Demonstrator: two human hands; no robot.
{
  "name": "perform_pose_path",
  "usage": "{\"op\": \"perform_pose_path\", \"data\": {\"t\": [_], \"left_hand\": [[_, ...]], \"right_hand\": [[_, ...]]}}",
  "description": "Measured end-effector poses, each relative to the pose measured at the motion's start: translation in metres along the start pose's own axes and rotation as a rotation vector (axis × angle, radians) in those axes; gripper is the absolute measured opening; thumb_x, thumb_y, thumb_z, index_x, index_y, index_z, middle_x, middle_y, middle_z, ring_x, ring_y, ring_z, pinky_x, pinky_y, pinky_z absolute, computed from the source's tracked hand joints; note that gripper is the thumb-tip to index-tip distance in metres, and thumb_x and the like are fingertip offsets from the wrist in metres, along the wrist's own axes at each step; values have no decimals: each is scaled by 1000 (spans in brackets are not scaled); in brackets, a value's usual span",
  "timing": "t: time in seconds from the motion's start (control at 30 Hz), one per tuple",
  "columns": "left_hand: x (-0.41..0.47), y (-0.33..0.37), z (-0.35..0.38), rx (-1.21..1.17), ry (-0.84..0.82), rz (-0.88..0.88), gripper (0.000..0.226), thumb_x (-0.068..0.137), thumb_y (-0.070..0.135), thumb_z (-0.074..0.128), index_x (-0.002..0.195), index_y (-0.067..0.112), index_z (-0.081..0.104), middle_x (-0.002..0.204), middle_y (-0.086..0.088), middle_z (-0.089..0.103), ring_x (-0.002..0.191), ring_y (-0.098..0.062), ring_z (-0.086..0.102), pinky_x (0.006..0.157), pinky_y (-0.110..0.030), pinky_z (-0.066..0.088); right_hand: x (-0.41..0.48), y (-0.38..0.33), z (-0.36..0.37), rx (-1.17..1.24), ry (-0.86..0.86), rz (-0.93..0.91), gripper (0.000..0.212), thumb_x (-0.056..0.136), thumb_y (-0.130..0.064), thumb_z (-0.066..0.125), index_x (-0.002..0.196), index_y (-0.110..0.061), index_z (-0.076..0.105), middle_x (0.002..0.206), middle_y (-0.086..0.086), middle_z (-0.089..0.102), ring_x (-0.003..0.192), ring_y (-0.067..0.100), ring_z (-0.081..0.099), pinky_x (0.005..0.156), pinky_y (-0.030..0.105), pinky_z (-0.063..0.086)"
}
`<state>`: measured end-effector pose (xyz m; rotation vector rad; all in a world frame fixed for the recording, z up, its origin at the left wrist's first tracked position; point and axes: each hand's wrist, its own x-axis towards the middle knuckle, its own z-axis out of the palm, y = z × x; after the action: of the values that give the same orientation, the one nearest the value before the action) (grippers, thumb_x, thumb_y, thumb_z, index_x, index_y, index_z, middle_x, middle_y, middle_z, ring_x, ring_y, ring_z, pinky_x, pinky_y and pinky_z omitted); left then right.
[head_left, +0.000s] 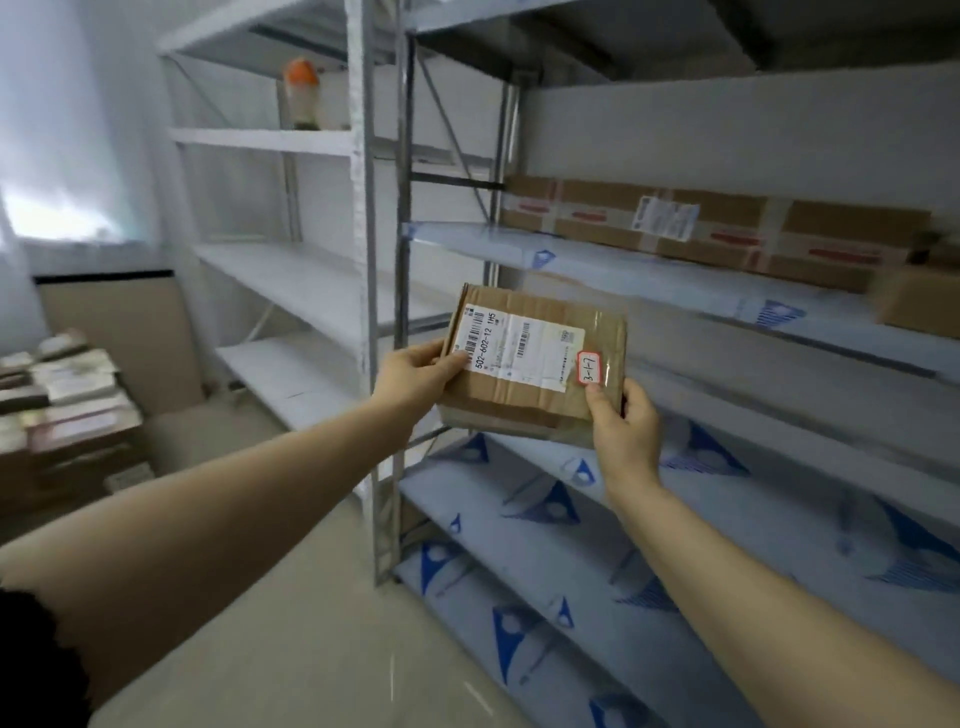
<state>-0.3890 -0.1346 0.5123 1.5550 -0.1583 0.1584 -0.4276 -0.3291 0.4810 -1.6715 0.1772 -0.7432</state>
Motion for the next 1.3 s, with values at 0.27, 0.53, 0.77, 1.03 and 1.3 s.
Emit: {"op": "perform_pose_path", "data": {"t": [0.27,0.53,0.77,1.03,1.3], "left_hand": [[61,-74,-237,169,362,-163,24,93,27,60,111,14,71,88,5,67,86,-11,61,74,-21,47],[145,-129,-366,180,494,-268,30,94,26,59,117,10,67,97,-2,69,96,-19,65,93,-34,51],[255,-185,-451,255,567,-325,31,96,30,54,123,15,62,103,0,67,98,-16,63,82,-28,51],[409,-220,-547,302,707,-428,34,97,28,52,128,15,57,103,1,63,89,-10,60,68,-22,49],[523,-270,-674,301,885,-520,32,97,28,53,125,15,60,106,-1,63,101,-19,60,92,-36,51]], "right_hand": [[-42,24,269,66,-349,155,19,93,-29,57,109,-19,58,98,-2,63,87,14,58,70,27,45],[-27,61,446,-2,-541,230,21,93,-31,58,106,-15,62,102,3,67,95,21,63,87,42,53],[35,115,606,87,-733,339,36,91,-24,62,124,-9,55,111,4,64,92,14,61,62,19,46],[130,152,804,74,-1019,374,35,87,-16,67,118,-19,51,105,-3,62,82,3,60,53,11,49],[157,188,1007,-6,-1106,434,29,88,-25,65,115,-13,61,105,2,68,93,18,66,87,41,55]]}}
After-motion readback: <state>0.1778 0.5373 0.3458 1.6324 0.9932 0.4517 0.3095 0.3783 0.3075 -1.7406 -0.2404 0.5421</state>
